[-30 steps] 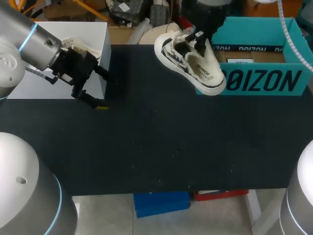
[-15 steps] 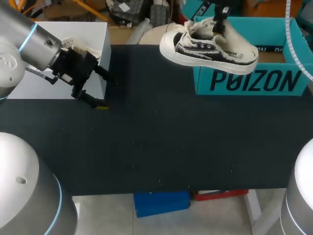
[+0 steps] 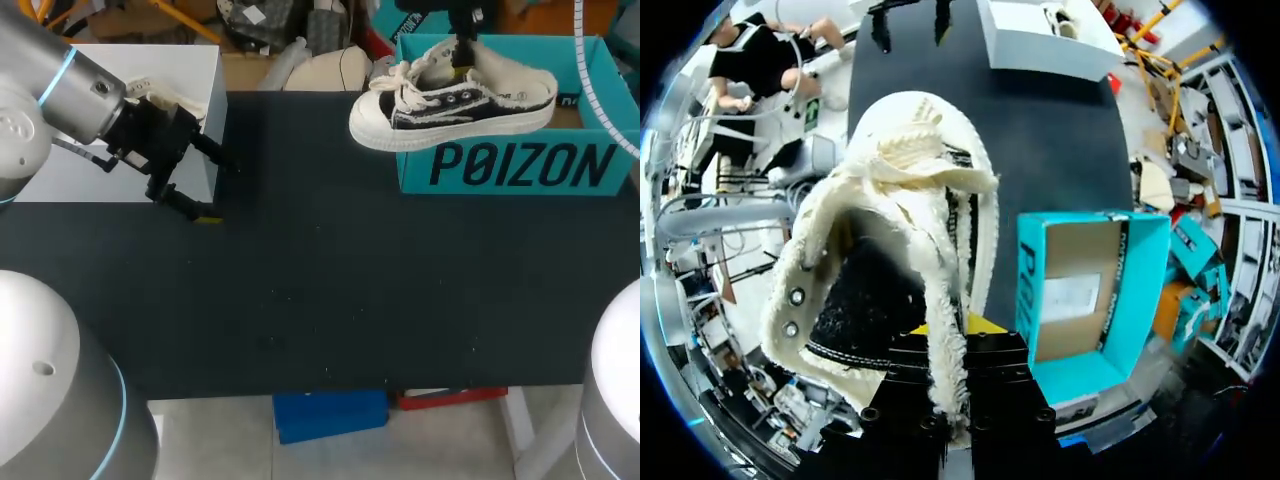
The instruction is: Take the shoe out of the shoebox, open the shoe tongue, remove and reinsert the insole, then place the shoe into the shoebox
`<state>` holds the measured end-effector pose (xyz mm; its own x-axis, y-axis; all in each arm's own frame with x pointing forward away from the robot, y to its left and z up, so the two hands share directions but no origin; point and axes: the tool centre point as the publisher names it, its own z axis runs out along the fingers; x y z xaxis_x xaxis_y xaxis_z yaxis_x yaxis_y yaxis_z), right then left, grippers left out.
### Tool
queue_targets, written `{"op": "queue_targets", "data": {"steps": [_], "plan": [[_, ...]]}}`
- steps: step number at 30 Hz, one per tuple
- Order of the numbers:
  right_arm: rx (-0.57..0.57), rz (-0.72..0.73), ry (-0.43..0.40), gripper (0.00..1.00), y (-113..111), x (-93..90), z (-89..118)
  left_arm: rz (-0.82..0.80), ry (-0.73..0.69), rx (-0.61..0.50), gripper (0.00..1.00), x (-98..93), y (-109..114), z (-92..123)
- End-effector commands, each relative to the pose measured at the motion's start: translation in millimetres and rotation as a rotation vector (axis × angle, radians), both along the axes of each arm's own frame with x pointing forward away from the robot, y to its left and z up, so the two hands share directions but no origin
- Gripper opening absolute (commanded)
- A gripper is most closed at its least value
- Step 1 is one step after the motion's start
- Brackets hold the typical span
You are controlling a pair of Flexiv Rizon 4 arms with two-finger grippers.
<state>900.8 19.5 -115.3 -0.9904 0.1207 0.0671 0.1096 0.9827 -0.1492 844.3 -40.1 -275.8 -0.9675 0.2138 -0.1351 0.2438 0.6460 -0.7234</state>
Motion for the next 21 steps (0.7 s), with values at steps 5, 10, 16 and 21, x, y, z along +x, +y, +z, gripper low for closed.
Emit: {"op": "queue_targets", "data": {"steps": [5, 10, 16, 21], "plan": [[-0.025, -0.079, 0.029, 0.0, -34.6, 42.9, -8.0, 0.002, -0.004, 0.0, 1.0, -0.5, -0.5, -0.9], [-0.037, -0.071, 0.007, 0.0, -54.8, 65.6, -13.8, 0.002, -0.004, 0.0, 1.0, -0.5, -0.5, -0.9], [-0.049, -0.056, -0.021, 0.0, -79.2, 93.0, -22.3, 0.002, -0.004, 0.0, 1.0, -0.5, -0.5, -0.9], [-0.02, -0.05, -0.066, 0.0, -96.7, 115.0, -35.2, 0.002, -0.004, 0.0, 1.0, -0.5, -0.5, -0.9]]}}
